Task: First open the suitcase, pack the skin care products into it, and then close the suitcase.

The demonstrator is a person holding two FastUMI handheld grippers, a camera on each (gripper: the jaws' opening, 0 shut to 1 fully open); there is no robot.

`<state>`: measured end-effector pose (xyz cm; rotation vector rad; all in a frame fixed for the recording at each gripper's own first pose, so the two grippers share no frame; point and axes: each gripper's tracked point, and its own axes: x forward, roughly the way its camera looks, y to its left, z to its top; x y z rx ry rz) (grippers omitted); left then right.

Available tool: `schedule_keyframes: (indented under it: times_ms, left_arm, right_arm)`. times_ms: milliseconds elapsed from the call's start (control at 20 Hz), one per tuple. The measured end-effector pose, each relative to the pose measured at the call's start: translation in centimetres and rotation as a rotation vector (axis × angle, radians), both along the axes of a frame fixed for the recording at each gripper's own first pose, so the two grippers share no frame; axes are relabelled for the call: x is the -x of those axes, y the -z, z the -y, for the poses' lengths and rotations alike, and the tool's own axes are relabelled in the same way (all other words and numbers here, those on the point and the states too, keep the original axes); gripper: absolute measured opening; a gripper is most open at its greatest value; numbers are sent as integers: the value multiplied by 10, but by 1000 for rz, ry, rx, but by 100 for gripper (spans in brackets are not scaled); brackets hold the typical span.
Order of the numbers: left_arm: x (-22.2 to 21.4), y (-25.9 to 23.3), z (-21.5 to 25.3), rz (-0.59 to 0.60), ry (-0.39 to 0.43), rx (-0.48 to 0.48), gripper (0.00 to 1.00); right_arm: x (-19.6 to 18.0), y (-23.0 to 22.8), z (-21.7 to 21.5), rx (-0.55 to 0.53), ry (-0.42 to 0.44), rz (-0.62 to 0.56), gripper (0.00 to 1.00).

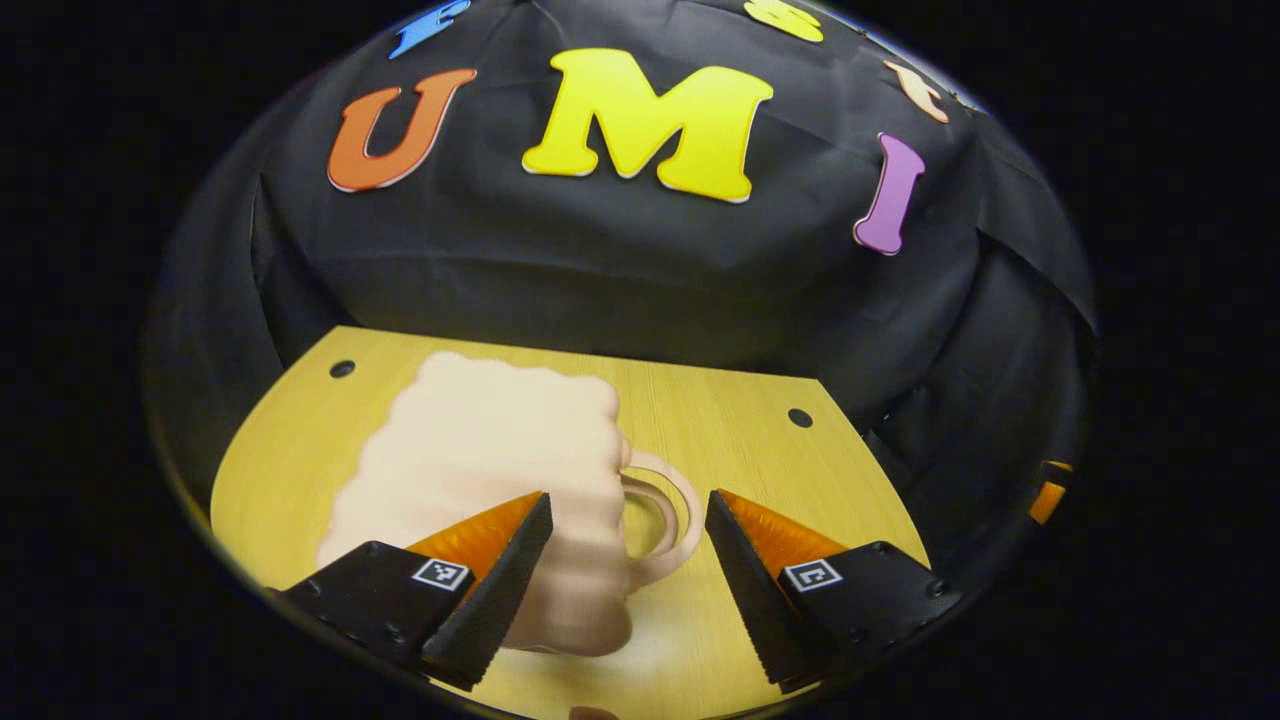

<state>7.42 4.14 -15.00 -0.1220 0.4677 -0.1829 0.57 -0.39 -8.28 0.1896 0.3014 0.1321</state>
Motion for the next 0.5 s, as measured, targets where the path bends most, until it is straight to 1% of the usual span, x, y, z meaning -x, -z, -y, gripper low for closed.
schedule_keyframes:
  times_ms: [200, 350, 450, 500]
  left_arm:
    - [19, -54, -55, 139, -48, -128, 98]
    - [37, -94, -82, 227, -62, -117, 98]
    - [43, -125, -99, 301, -76, -139, 98]
    - [46, -141, -104, 340, -72, -141, 98]
  right_arm:
    - [-9, -43, -40, 14, 35, 108, 82]
    - [-11, -68, -72, 40, 46, 178, 81]
    - [-9, -84, -91, 65, 53, 225, 81]
    - [-8, -93, -99, 75, 58, 249, 77]
